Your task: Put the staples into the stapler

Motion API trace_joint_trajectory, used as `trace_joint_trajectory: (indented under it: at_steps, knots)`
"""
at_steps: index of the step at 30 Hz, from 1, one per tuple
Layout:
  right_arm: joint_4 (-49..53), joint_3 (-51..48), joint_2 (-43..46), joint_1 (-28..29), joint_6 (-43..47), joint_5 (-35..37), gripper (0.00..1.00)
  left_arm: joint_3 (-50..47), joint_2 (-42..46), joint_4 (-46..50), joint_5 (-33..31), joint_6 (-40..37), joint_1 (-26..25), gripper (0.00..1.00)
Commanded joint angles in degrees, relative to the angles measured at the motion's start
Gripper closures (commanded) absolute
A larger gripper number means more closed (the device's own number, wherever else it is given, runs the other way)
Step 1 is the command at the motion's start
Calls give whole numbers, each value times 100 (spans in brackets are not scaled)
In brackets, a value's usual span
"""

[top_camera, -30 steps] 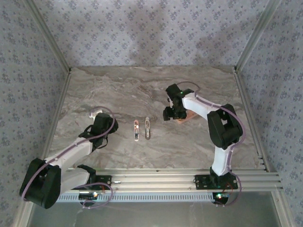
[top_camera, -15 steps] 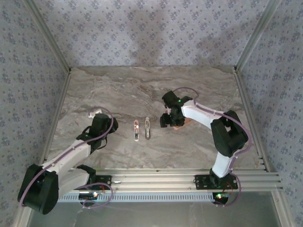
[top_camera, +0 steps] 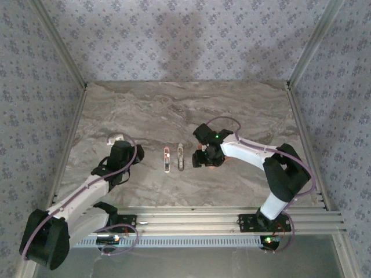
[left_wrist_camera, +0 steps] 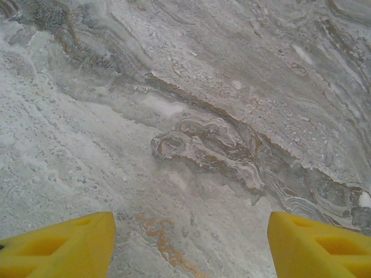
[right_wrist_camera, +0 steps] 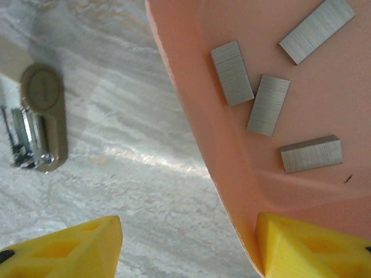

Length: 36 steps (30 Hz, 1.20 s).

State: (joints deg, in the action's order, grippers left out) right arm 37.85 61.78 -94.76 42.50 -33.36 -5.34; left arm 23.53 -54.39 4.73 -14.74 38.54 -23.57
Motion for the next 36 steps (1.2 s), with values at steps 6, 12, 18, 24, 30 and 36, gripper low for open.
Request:
trace_joint_trajectory:
  at_steps: [6,12,18,24,30,36]
  knots:
    - [298,32,445,398,-442,59,35,-136,180,54,91,-108,28,30]
    - [1036,499,841,134,348,130,36,-222,202,-204,685,-437,23,30]
    - [1597,983,590,-793,1490,90,45,-314,297,-368,1140,-720,28,30]
    - [1809,1327,-205,-1143,2133,35,57,-425,328,-383,1084,-686,28,30]
    - [1861,1548,-946,-1172,2411,285,59,-463,280,-463,1037,-664,28,30]
    - [1773,1612,-1293,-1264,2422,510,62,-424,129,-494,1060,-655,28,30]
